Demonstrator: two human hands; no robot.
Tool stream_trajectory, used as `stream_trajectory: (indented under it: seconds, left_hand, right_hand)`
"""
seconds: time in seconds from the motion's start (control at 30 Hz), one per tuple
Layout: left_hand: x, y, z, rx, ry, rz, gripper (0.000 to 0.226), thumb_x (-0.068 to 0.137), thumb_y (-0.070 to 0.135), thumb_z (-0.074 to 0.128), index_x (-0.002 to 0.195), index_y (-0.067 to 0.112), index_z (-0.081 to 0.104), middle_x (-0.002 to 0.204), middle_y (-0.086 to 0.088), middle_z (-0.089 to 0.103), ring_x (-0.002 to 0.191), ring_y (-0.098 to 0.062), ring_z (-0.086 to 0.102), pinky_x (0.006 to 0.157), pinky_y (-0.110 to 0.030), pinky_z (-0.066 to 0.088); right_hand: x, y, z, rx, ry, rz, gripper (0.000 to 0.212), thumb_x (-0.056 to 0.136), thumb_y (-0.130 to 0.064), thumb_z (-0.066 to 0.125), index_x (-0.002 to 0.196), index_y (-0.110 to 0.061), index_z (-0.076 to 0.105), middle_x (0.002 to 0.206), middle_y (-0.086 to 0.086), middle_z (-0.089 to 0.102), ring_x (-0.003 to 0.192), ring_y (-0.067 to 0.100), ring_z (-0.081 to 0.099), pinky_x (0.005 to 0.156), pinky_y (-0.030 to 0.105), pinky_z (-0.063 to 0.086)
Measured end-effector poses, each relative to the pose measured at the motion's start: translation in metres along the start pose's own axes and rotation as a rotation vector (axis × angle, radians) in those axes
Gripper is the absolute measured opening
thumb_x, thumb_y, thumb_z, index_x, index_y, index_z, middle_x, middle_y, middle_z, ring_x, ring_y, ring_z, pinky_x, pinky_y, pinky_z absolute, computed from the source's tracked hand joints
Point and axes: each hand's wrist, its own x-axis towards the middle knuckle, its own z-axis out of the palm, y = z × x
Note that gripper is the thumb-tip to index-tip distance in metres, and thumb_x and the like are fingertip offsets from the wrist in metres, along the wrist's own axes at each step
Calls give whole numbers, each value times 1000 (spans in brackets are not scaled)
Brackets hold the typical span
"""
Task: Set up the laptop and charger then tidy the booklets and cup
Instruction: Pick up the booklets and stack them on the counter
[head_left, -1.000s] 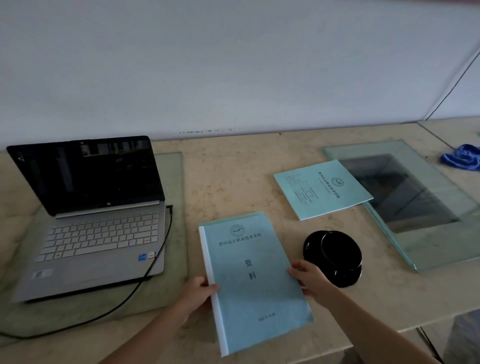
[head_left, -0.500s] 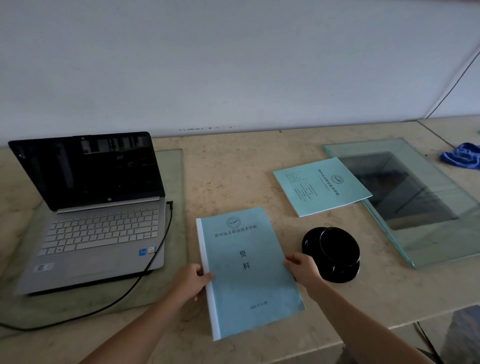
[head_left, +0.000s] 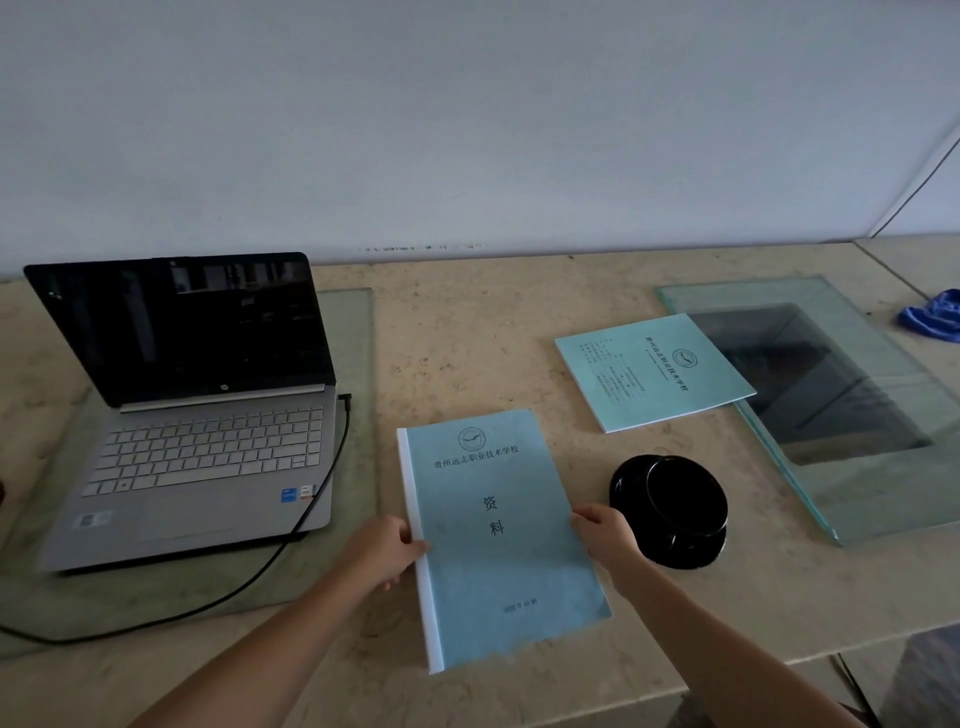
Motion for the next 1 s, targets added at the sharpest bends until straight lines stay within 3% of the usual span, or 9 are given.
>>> stream_trajectory:
  seconds: [0.17,0.33,0.47,0.53,0.6,0.7,0.77,0.9,1.0]
  left_hand:
    - [7,3,-8,51,-96,-23,30,88,35,57,94,6,65,86,-13,73,69,-27,71,63,-34,58]
    - [20,14,-41,37,-196,-33,26,90,29,60,98,5,65,82,-6,70,60,-13,66,53,-22,52]
    - [34,42,-95,-54,-139,102,27,90,31,59,103,9,68,100,-4,71,82,-13,67,71,-23,55]
    - [40,66,-118,-118,-86,181,27,89,30,61,106,11,68,101,-1,70,91,-16,68,84,-30,54]
    - [48,93,-134,-142,-48,248,26,88,30,63,108,14,67,101,-1,71,95,-18,69,87,-33,52]
    - [63,136,-145,-115,-44,343,27,87,30,64,110,18,65,102,-2,71,93,-16,69,83,-32,53]
    - [77,166,-142,-108,-71,387,28,86,28,66,111,17,65,104,-4,71,88,-14,68,71,-22,51]
    - [112,224,-117,-48,-147,433,35,84,28,67,116,14,63,104,-5,69,87,-12,66,64,-14,46]
    - [148,264,-97,-24,-201,452,40,85,23,68,121,9,60,113,-12,68,88,-8,61,58,-6,43]
  right_hand:
    - [-4,-2,2,-76,16,-15,17,86,-14,59,101,-8,64,90,3,63,78,15,57,59,23,42]
    - [-4,-18,-3,-98,-1,-87,22,86,-16,61,108,-10,57,100,2,60,91,19,57,73,29,45]
    - [1,-48,-23,109,13,-124,21,89,-13,58,110,-16,59,98,-3,62,90,17,61,81,36,52]
    - [9,-65,-43,324,13,-129,18,91,-11,58,108,-13,60,96,2,62,86,18,62,76,34,53]
    - [21,-79,-73,522,39,-120,15,93,-9,56,107,-9,59,94,7,64,85,20,63,74,32,54]
    - [48,-87,-125,690,151,-65,15,95,-9,52,108,-7,57,94,9,63,87,23,63,79,36,54]
    - [69,-78,-156,746,215,9,13,96,-11,51,106,-9,57,94,9,61,87,24,62,80,38,53]
    - [106,-47,-190,789,224,160,11,97,-16,50,89,-13,58,92,8,58,81,21,60,73,36,52]
    - [133,-30,-195,829,208,235,12,97,-15,49,88,-14,56,92,9,59,80,23,61,71,37,52]
